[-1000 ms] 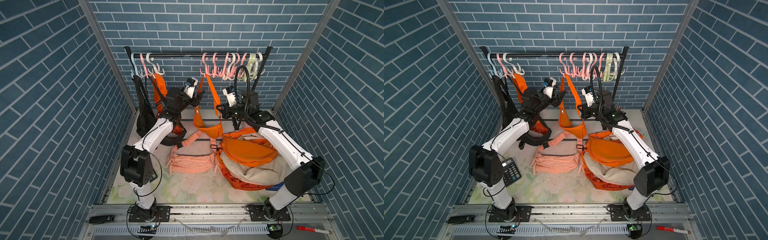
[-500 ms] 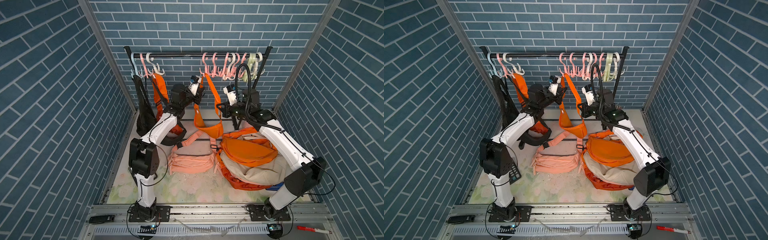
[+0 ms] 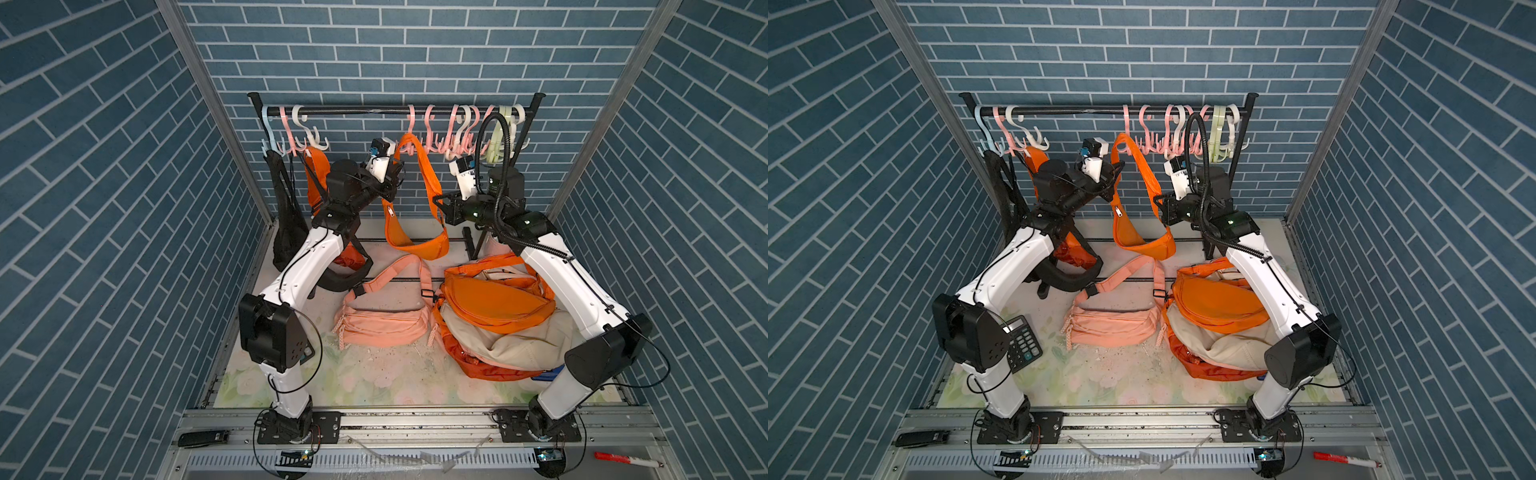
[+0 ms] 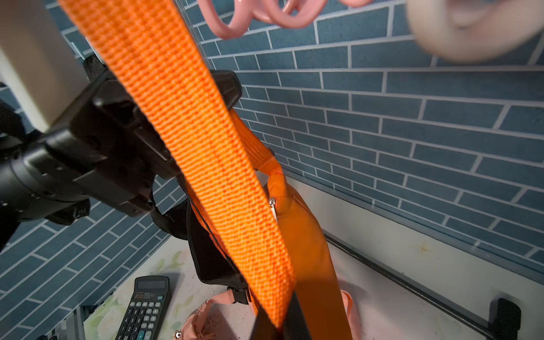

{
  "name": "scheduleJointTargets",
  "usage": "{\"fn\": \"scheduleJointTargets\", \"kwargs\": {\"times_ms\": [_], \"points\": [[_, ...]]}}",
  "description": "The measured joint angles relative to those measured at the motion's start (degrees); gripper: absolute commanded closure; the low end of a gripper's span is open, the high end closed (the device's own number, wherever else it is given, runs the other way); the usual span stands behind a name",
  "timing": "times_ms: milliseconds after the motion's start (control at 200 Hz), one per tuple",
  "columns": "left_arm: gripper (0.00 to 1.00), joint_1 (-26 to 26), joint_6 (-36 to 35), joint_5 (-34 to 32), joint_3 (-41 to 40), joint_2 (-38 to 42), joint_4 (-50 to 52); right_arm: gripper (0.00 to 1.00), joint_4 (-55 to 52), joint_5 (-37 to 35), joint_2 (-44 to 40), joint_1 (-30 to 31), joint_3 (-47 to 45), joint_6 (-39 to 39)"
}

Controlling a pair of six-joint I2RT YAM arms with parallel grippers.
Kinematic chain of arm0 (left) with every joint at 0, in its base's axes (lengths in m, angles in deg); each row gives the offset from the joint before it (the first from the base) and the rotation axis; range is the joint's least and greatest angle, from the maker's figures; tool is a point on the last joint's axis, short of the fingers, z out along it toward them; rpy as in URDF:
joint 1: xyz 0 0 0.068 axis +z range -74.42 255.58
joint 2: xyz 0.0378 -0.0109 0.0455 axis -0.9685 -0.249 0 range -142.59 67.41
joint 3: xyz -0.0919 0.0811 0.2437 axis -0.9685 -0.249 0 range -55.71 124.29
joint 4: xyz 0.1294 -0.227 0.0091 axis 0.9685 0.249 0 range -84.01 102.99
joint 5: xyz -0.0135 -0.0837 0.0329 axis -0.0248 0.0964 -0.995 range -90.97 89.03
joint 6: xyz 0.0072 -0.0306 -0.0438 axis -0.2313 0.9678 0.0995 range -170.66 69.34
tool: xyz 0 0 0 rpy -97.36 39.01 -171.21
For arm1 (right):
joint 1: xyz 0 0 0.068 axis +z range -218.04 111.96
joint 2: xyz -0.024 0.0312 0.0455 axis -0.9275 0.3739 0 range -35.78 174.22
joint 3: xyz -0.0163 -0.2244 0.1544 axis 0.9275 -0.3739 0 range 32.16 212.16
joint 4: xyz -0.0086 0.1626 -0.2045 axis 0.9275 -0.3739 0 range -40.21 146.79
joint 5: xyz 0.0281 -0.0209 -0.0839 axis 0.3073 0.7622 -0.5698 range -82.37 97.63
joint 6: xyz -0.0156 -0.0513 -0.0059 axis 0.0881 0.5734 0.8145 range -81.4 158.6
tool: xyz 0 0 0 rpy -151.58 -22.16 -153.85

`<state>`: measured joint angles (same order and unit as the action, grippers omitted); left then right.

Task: Take the bag off the hook
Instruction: Pick up the bag from the hook, then place the bag inside the bag.

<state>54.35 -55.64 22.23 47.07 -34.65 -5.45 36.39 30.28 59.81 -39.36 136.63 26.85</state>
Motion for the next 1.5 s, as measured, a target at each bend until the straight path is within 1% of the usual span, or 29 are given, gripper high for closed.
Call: {"fn": "scheduleJointTargets", "kwargs": {"times_ms": [255,495,825,1045,1180,1500], "points": [[1.0,0.0,-1.8,-1.5,-4.3,5.5,0.7,1.0,-1.6,0.6,0.2,0.0,2.7,0.0],[1.0,0.0,-3.4,-4.1,-9.0,11.3,2.5,1.0,-2.1,0.6,0.0,0.0,2.7,0.0],[1.0,0.0,-4.7,-7.6,-19.2,23.6,3.1,1.0,-2.3,-0.1,-7.0,0.1,-4.6,0.0],[1.0,0.0,-4.9,-8.2,-24.7,31.1,4.4,1.0,-1.8,-1.1,-12.6,0.8,-9.3,-0.2],[1.0,0.0,-4.4,-8.5,-29.3,36.3,4.3,1.0,-1.9,-2.3,-14.6,2.7,-10.8,-0.2],[1.0,0.0,-2.1,-9.2,-37.2,47.0,5.6,1.0,-3.4,-7.5,-20.3,9.4,-15.4,1.6]]}}
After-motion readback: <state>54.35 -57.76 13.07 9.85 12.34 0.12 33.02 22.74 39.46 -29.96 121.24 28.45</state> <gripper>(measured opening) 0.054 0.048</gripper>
